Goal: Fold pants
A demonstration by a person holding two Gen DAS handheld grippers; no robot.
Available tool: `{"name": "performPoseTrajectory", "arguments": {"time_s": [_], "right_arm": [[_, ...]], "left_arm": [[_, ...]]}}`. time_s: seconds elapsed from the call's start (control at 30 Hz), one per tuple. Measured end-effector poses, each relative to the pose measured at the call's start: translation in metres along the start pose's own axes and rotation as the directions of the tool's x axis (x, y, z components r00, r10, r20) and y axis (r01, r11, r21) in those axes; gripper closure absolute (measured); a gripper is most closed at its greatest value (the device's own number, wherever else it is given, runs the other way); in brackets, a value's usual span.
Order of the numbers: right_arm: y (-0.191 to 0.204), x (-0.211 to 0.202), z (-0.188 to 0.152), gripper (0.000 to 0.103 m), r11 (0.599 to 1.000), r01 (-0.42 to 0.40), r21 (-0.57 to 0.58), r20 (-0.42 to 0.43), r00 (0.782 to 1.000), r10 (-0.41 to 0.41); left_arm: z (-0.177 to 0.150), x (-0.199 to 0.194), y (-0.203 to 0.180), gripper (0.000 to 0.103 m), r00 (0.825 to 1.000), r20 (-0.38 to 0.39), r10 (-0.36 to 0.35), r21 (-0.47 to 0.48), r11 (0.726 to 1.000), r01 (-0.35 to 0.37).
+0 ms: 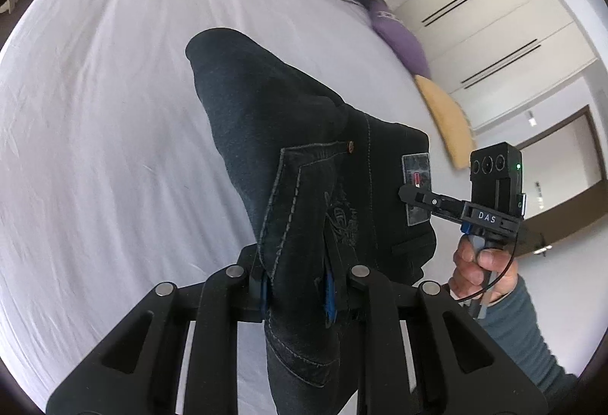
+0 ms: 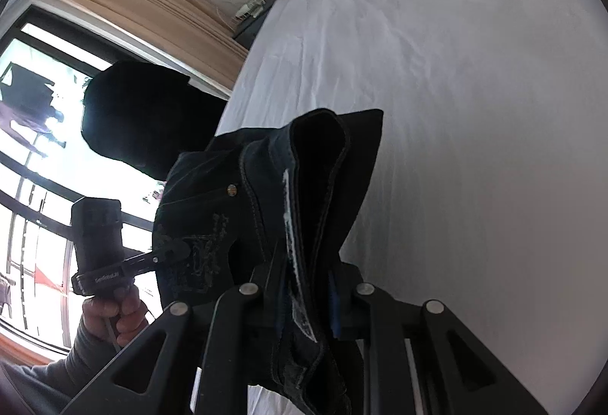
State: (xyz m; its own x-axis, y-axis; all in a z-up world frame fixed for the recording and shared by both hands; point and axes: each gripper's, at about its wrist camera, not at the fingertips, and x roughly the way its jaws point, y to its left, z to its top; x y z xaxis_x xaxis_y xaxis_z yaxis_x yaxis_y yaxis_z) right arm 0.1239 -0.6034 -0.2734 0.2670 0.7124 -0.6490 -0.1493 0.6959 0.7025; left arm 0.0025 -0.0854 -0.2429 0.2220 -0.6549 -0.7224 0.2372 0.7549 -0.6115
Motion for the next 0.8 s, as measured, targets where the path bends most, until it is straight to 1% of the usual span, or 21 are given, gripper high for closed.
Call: {"name": "performPoseTrajectory", "arguments": {"time_s": [0.13, 0.2, 0.27, 0.3, 0.4, 0.47, 0.5, 0.53, 0.57, 0.6, 0.63, 0.67, 0.7, 0.73, 0.77, 0.8], "right_arm": [[-0.016, 0.032, 0.006, 0.083, 0.999, 0.007, 0.037, -0.043, 0.999, -0.006], [-0.027, 0.041, 0.005, 0.08, 0.998, -0.012, 0.066, -0.054, 0.998, 0.016], [-0.038, 0.045, 0.001, 0.069, 0.997, -0.016, 0.076, -0.054, 0.998, 0.02], [-0.045, 0.047, -0.002, 0.069, 0.996, -0.021, 0.082, -0.057, 0.998, 0.026], [-0.061, 0.043, -0.011, 0.067, 0.985, -0.111, 0.131, -0.026, 0.993, 0.115], [-0.061, 0.04, -0.016, 0.057, 0.98, -0.137, 0.147, -0.006, 0.99, 0.139], [-0.061, 0.037, -0.018, 0.054, 0.978, -0.14, 0.153, 0.006, 0.99, 0.141], [-0.061, 0.032, -0.021, 0.044, 0.977, -0.139, 0.163, 0.02, 0.99, 0.138], [-0.06, 0.025, -0.025, 0.033, 0.975, -0.14, 0.174, 0.038, 0.99, 0.135], [-0.059, 0.014, -0.03, 0.029, 0.976, -0.127, 0.178, 0.064, 0.991, 0.117], [-0.058, 0.006, -0.035, 0.024, 0.98, -0.099, 0.175, 0.081, 0.993, 0.086], [-0.054, -0.005, -0.041, 0.024, 0.986, -0.04, 0.163, 0.094, 0.995, 0.025], [-0.049, -0.011, -0.043, 0.024, 0.989, 0.01, 0.147, 0.098, 0.995, -0.025], [-0.039, -0.023, -0.051, 0.024, 0.989, 0.092, 0.115, 0.11, 0.988, -0.104], [-0.031, -0.03, -0.057, 0.024, 0.986, 0.141, 0.094, 0.125, 0.98, -0.152], [-0.02, -0.04, -0.064, 0.023, 0.978, 0.196, 0.068, 0.15, 0.967, -0.205]], "left_arm": [[-0.001, 0.015, 0.05, 0.082, 0.999, -0.047, 0.013, -0.057, 0.998, -0.015], [-0.005, 0.024, 0.072, 0.074, 0.998, -0.064, 0.005, -0.086, 0.996, -0.011], [-0.013, 0.022, 0.085, 0.069, 0.999, -0.048, -0.019, -0.096, 0.995, 0.014], [-0.015, 0.019, 0.091, 0.068, 0.999, -0.034, -0.042, -0.097, 0.995, 0.038], [-0.024, 0.016, 0.092, 0.064, 0.996, -0.016, -0.082, -0.099, 0.992, 0.08], [-0.026, 0.009, 0.094, 0.061, 0.997, -0.006, -0.081, -0.094, 0.992, 0.08], [-0.022, 0.016, 0.083, 0.057, 0.998, -0.001, -0.066, -0.095, 0.993, 0.066], [-0.021, 0.009, 0.08, 0.053, 0.999, 0.02, -0.036, -0.093, 0.995, 0.038], [-0.02, 0.001, 0.077, 0.042, 0.999, 0.049, -0.006, -0.083, 0.997, 0.01], [-0.022, -0.013, 0.073, 0.032, 0.995, 0.089, 0.034, -0.064, 0.998, -0.029], [-0.028, -0.019, 0.067, 0.028, 0.99, 0.123, 0.066, -0.048, 0.997, -0.061], [-0.031, -0.03, 0.06, 0.019, 0.982, 0.155, 0.103, -0.033, 0.995, -0.099], [-0.035, -0.044, 0.053, 0.012, 0.969, 0.194, 0.152, -0.021, 0.988, -0.15], [-0.043, -0.063, 0.042, 0.009, 0.941, 0.253, 0.226, -0.01, 0.973, -0.232], [-0.047, -0.075, 0.032, 0.004, 0.914, 0.298, 0.276, 0.004, 0.957, -0.29], [-0.055, -0.089, 0.02, 0.0, 0.878, 0.351, 0.326, 0.023, 0.934, -0.356]]}}
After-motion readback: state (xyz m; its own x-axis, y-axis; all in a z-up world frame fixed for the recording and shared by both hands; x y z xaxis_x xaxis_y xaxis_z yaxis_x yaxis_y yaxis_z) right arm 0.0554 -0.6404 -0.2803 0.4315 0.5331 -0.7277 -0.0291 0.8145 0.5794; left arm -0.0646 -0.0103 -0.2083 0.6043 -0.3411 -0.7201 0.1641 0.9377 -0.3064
